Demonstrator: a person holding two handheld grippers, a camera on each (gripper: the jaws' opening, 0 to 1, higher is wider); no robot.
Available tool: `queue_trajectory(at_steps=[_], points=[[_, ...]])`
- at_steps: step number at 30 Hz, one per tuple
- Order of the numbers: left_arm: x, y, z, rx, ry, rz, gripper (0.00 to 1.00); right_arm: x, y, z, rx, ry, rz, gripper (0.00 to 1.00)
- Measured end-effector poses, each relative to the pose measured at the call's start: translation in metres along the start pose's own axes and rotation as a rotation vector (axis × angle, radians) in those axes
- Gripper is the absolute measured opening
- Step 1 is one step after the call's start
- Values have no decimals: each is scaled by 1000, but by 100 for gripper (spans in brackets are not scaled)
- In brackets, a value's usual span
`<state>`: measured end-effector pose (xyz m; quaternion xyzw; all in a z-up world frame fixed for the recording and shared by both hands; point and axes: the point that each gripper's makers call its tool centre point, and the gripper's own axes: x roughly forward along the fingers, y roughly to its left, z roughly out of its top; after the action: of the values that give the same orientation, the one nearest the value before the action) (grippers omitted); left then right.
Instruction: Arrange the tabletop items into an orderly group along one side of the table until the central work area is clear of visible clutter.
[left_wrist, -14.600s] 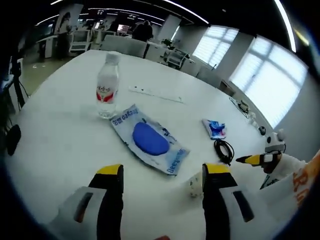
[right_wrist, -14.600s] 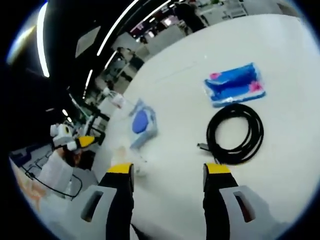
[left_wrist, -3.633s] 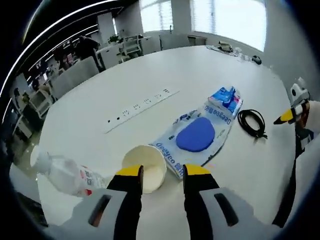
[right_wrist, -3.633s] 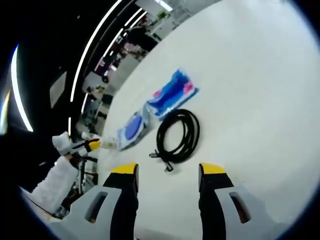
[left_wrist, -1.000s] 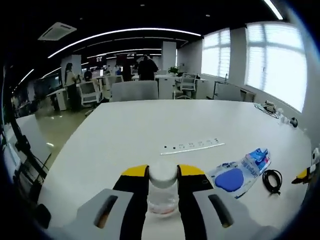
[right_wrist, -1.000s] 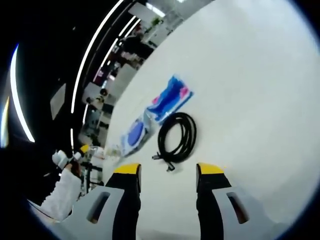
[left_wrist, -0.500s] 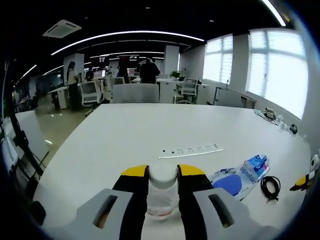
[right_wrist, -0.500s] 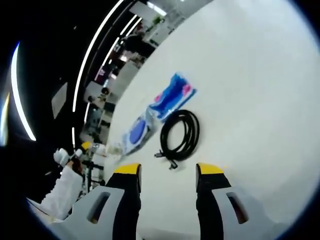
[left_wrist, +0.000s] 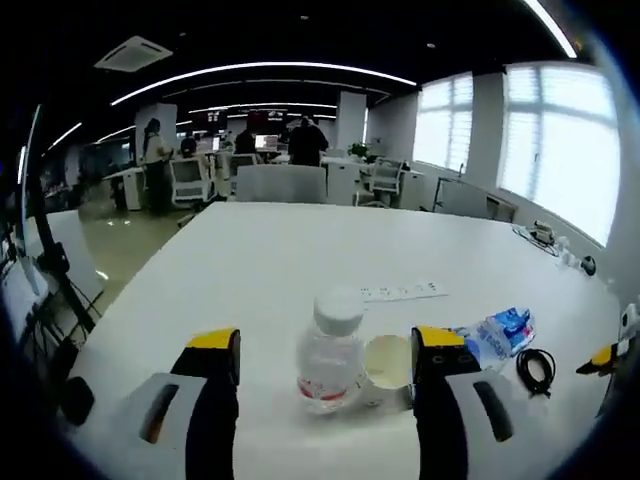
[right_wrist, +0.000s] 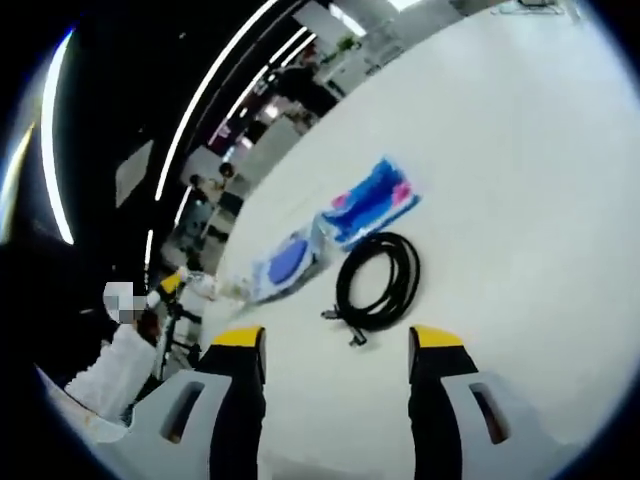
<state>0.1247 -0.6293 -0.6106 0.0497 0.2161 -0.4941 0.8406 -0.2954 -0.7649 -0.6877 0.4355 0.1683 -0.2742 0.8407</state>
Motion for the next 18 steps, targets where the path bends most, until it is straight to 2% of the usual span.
queue_trajectory(at_steps=[1, 3, 5, 10, 14, 18], points=[[-6, 0, -8, -14, 9, 0, 87, -2, -2, 4, -38, -15, -16, 62], [-23, -4, -36, -34, 70, -31, 87, -4, -4, 4, -46, -14, -16, 64], [-37, -8, -51, -43, 89, -64, 86, -8, -6, 5, -72, -12, -21, 66], [-67, -10, -72, -59, 105, -90, 93, -13, -10, -1, -168, 27, -45, 69], [-86, -7, -96, 7, 182, -95, 91, -15, -9, -8, -228, 62, -49, 70], [-98, -14, -106, -15, 192, -124, 87, -17, -6, -21, -252, 100, -46, 70]])
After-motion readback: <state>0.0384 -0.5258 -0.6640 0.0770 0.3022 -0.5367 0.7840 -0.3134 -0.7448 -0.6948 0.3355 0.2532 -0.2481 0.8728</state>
